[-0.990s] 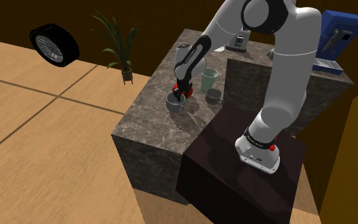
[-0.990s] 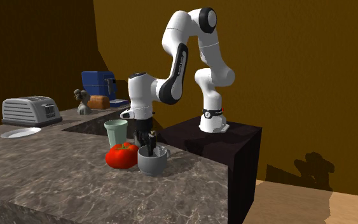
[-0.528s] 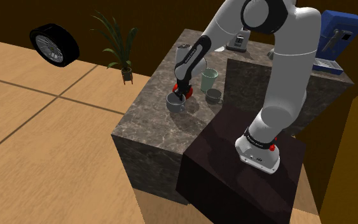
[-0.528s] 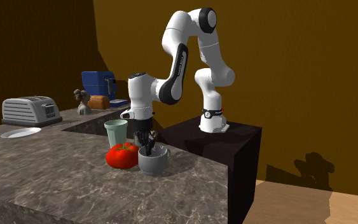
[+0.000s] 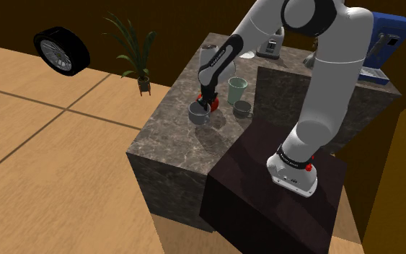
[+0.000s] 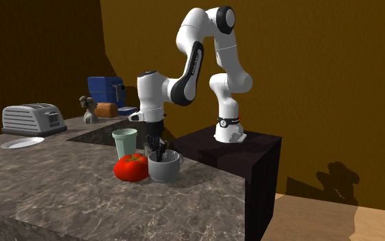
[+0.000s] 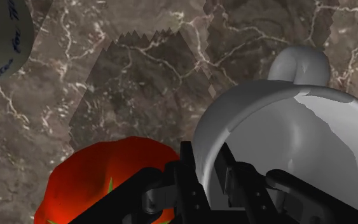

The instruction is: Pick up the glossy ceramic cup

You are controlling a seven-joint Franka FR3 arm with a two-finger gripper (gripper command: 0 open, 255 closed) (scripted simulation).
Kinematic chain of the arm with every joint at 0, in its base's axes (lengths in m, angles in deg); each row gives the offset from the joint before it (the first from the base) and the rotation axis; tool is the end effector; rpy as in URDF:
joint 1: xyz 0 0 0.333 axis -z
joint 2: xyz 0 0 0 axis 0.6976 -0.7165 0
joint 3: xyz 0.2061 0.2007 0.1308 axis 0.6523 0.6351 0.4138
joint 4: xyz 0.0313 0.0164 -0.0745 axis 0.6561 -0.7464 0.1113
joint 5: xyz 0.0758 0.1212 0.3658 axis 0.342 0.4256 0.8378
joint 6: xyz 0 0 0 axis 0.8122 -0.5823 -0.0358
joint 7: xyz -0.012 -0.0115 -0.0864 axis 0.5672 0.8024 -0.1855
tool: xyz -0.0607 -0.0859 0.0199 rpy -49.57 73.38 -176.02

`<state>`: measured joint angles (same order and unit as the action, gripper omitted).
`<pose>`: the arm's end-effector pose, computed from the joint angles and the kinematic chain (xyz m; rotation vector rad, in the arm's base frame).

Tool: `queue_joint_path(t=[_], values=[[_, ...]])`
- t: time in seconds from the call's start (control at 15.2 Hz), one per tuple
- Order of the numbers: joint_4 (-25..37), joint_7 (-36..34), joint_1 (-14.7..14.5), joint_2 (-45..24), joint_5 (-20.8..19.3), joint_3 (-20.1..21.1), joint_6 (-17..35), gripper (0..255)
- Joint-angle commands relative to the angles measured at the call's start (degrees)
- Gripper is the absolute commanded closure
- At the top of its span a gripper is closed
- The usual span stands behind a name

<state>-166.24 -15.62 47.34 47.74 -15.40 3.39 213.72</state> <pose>0.5069 -0.0610 0.1977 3.1054 -0.3161 -0.1397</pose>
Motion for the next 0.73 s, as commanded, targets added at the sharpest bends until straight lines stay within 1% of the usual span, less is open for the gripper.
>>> queue_joint_path(t=[0.0,0.53,0.66], values=[[-0.06,0.02,0.00,1.45,-0.12,-0.09,-1.37,255],[0.15,-0.24,-0.15,6.91,-0.60,-0.30,-7.04,255],[0.16,-0.25,-0.15,7.01,-0.61,-0.30,-7.14,255]])
